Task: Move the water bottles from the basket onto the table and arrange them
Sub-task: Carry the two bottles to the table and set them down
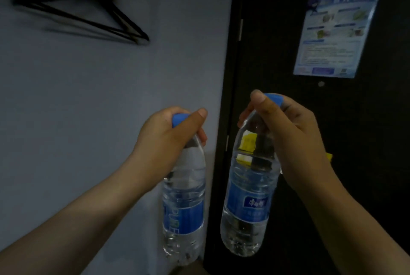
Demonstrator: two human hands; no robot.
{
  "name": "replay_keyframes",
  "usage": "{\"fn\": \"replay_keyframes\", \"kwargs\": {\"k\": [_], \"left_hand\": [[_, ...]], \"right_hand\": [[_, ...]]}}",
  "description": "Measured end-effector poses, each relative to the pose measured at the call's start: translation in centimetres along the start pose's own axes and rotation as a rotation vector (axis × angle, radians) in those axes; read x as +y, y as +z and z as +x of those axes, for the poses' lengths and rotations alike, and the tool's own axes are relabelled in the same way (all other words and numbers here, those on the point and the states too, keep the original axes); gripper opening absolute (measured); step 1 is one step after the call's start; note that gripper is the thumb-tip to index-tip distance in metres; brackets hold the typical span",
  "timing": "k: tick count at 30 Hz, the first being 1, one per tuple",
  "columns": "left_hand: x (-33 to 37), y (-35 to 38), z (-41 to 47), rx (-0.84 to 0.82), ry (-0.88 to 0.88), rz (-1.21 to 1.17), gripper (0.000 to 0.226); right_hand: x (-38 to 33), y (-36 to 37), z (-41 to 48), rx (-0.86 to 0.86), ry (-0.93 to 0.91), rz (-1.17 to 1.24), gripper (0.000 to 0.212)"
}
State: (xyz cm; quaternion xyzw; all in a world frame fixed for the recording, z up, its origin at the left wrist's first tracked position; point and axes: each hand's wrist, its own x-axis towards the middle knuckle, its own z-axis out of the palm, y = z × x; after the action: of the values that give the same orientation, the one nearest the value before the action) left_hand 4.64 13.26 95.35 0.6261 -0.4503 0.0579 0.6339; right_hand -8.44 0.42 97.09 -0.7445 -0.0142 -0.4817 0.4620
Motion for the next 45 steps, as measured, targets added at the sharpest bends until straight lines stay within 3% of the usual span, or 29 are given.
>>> {"fn": "replay_keyframes", "kwargs": {"k": [5,11,17,24,37,45], "left_hand": [[1.0,-1.0,-1.9,0.153,-0.097,0.010,0.035],[2.9,-3.6,-6.3,0.424,-0.165,0.184,0.043],[7.0,-8.7,-12.3,0.622,-0.180,0.410,0.041],[13.0,-15.7,-20.4,0.858,-0.182,0.596,0.043],[27.3,-27.8,-39.7,1.113,-0.282,0.899,0.043],[31.8,-34.2,-48.7,1.303,-0.299,0.981,0.041]], "right_hand": [[0.9,1.5,1.1,-0.150,0.003,0.153,0.036],[1.9,5.6,0.7,-0.290,0.026,0.405,0.035],[-1.4,11.9,-1.4,-0.479,0.049,0.622,0.031],[-8.9,20.0,-5.9,-0.697,-0.023,0.830,0.032],[-27.2,34.3,-21.9,-0.967,-0.063,1.153,0.026],[-36.1,42.1,-29.6,-1.161,-0.077,1.273,0.037]]}}
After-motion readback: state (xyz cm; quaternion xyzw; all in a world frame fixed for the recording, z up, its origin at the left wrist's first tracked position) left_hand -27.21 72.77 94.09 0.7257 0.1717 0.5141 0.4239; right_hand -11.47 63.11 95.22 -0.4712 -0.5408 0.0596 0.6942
